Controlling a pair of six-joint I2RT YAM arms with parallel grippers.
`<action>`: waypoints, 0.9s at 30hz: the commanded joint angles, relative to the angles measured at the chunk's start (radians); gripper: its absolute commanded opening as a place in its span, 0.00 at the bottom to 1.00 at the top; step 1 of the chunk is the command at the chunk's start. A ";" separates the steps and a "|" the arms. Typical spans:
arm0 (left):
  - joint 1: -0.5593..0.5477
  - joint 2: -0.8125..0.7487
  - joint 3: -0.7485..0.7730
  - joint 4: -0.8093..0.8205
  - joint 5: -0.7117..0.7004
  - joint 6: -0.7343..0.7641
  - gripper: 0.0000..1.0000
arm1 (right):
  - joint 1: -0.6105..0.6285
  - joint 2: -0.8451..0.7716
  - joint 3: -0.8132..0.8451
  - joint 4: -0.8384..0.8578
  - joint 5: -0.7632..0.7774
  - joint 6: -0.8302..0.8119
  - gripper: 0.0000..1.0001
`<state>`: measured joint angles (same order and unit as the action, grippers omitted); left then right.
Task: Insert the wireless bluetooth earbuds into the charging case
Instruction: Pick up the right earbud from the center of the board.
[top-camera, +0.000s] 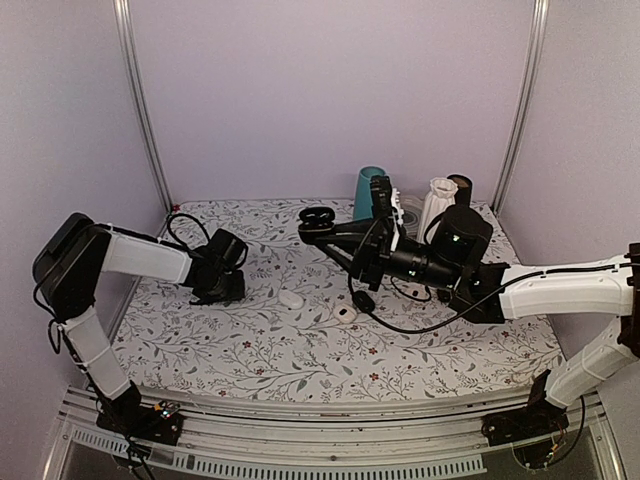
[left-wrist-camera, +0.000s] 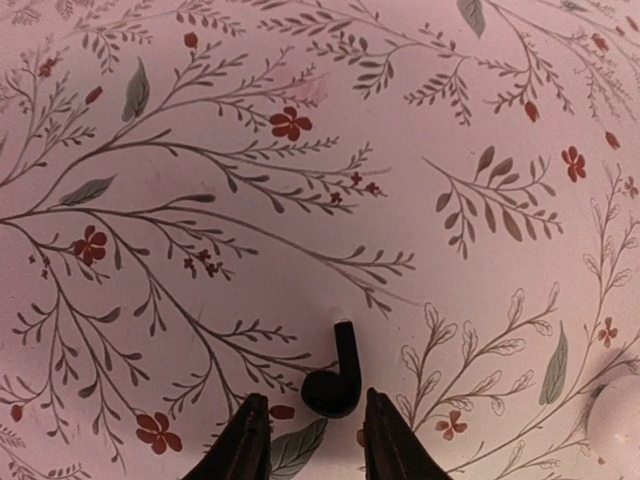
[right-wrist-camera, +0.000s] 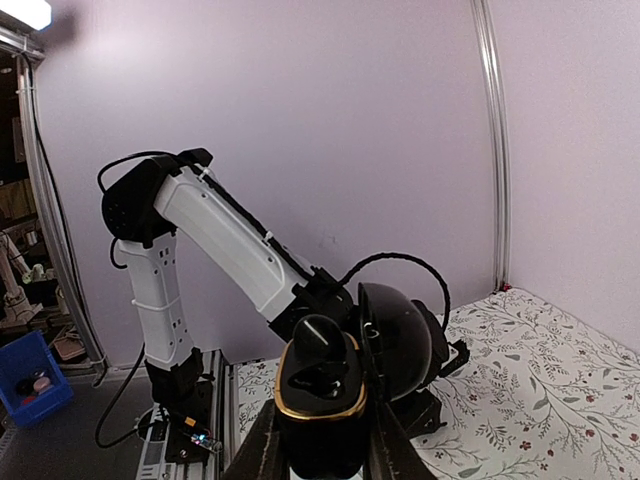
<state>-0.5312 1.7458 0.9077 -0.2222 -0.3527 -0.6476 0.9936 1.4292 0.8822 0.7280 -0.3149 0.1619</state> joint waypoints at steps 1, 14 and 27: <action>0.018 0.042 0.029 0.042 0.015 0.040 0.34 | -0.007 -0.034 -0.005 0.007 0.015 0.008 0.04; 0.023 0.093 0.043 0.061 0.004 0.060 0.32 | -0.007 -0.026 0.002 0.002 0.008 0.014 0.03; 0.025 0.071 0.037 0.079 0.058 0.108 0.18 | -0.007 -0.014 0.013 -0.003 -0.003 0.019 0.03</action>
<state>-0.5175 1.8240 0.9363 -0.1585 -0.3298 -0.5724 0.9936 1.4277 0.8822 0.7170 -0.3157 0.1684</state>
